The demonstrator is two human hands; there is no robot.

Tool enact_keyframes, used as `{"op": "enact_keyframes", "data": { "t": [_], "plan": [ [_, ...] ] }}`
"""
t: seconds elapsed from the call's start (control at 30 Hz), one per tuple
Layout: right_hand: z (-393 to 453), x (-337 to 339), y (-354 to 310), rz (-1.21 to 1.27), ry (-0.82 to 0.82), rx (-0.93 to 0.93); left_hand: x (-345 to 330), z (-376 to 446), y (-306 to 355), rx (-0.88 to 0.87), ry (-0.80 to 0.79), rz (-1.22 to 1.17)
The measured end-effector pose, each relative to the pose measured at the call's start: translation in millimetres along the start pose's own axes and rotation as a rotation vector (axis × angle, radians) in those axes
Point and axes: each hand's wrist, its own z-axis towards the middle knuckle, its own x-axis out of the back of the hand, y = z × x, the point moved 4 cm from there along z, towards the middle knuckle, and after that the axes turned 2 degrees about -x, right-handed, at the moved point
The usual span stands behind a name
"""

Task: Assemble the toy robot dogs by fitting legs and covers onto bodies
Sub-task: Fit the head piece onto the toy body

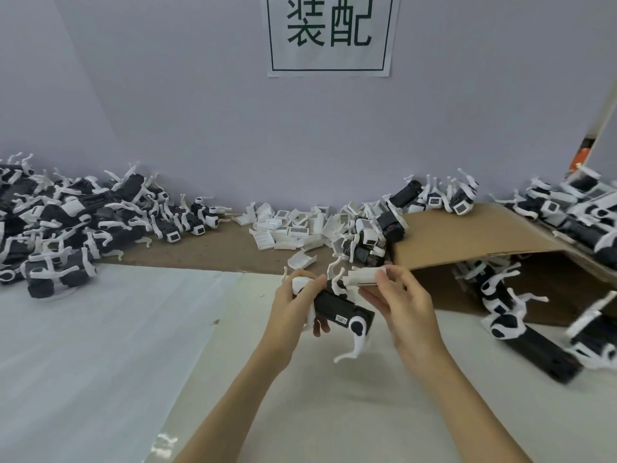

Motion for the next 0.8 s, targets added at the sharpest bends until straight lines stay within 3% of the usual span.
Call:
{"op": "enact_keyframes", "data": {
  "t": [0.2, 0.37, 0.67, 0.73, 0.8],
  "plan": [
    [-2, -3, 7, 0.4, 0.057, -0.249, 3, 2, -5, 0.068, 0.019, 0.007],
    [-7, -5, 7, 0.391, -0.008, -0.327, 6, 4, -12, 0.114, 0.066, 0.045],
    [-10, -7, 6, 0.188, 0.043, -0.238, 1, 1, -13, 0.151, 0.034, 0.114],
    [-12, -9, 4, 0.033, -0.034, -0.175, 0, 0, -13, 0.137, 0.023, 0.135],
    [-15, -11, 0, -0.272, -0.076, -0.029, -1, -1, -12, 0.126, 0.023, 0.147]
  ]
}}
